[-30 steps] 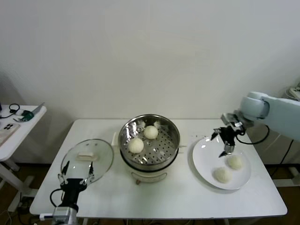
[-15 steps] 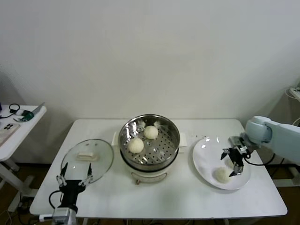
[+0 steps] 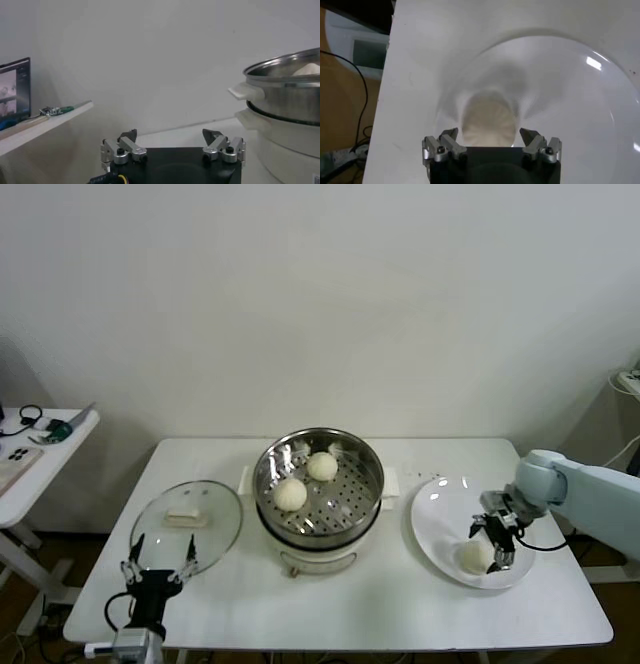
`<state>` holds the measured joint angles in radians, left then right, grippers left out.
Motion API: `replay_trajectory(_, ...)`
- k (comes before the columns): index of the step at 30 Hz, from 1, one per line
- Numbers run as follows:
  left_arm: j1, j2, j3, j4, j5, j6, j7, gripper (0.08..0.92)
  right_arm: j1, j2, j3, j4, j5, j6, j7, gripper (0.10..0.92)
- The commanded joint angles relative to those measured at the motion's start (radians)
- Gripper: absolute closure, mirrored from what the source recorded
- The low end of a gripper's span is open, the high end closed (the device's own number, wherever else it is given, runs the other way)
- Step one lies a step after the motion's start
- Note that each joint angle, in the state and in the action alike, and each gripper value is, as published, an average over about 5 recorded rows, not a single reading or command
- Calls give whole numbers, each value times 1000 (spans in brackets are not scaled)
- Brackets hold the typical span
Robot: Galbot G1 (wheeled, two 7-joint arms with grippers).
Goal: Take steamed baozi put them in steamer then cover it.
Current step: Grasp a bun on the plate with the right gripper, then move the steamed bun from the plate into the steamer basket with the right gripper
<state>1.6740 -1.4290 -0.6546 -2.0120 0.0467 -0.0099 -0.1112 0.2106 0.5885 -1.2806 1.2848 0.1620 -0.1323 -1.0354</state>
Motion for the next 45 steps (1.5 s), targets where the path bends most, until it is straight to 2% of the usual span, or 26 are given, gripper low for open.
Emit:
replay_trajectory(1,0,-1,0,1,1,-1,-1,177,-35,18,23,-24,-16,-2,1,203)
replay_trajectory(5,-1,-1,-1,1,0,-1,-1,177,-35,22,20,-24,-16,-3,-7,218)
replay_trajectory(13,-2,0,-2,3,0,0,-2,177,-27,27,21,-26,-15,-2,-24,310)
replay_trajectory(21,0,-2,-3,4,-2,-3,-2,177,57,28,2,-13,-4,19,-36,321)
replay_trajectory(27,1,-2,-2,4,-3,-5,-2,177,319,60,-133,21,5,137,-76,321)
replay_trajectory(34,1,-2,-1,-1,-3,-5,-1,177,644,169,-293,61,17,322,-114,321)
replay_trajectory(40,2,-5,-1,-2,-2,-5,-2,177,763,280,-310,81,33,422,-154,321)
replay_trajectory(45,5,-8,3,0,-2,-6,0,177,748,375,-239,114,22,448,-184,321)
